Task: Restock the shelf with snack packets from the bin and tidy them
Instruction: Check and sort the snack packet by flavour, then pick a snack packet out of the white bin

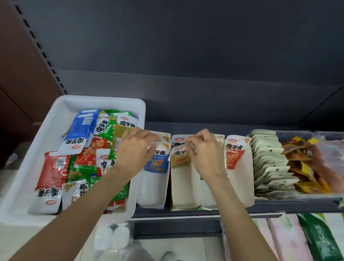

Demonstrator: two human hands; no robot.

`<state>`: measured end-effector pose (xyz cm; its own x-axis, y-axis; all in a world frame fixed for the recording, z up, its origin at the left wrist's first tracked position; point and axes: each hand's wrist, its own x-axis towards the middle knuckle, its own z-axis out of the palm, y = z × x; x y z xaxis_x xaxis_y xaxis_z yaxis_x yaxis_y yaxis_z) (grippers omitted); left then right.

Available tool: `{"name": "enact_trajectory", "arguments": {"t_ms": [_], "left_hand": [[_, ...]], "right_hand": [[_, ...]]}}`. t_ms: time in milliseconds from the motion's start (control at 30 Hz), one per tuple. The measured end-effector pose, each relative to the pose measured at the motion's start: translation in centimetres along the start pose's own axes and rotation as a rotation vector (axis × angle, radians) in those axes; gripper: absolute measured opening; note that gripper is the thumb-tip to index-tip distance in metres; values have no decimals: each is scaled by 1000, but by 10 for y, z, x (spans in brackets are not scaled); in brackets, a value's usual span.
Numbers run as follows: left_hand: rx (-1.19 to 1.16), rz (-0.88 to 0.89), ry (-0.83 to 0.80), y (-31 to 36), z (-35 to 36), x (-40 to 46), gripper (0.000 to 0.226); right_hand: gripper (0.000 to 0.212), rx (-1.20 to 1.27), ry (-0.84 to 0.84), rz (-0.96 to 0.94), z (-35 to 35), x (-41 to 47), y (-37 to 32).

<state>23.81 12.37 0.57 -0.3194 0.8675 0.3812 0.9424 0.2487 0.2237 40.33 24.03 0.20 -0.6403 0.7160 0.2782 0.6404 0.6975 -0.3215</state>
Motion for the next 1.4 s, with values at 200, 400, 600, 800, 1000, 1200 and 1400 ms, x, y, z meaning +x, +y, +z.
{"name": "enact_trajectory", "arguments": {"t_ms": [200, 400, 600, 800, 1000, 1200, 1400], "left_hand": [[4, -42, -12, -3, 1, 5, 22], [-39, -28, 64, -12, -10, -2, 19], [-27, -120, 288, -64, -49, -44, 21], [48, -398, 4, -148, -60, -87, 52], [32, -404, -246, -165, -48, -89, 58], [8, -221, 71, -175, -52, -94, 14], [-830, -633, 332, -166, -94, -86, 48]], "right_hand": [[15, 31, 95, 39, -2, 3, -8], [17, 117, 281, -36, -5, 4, -23], [15, 350, 260, -319, -3, 5, -100], [34, 370, -187, -354, 49, 19, -192], [61, 87, -349, -421, 110, 44, -218], [35, 54, -369, -563, 119, 51, -218], [30, 566, 123, -71, 60, 46, -227]]}}
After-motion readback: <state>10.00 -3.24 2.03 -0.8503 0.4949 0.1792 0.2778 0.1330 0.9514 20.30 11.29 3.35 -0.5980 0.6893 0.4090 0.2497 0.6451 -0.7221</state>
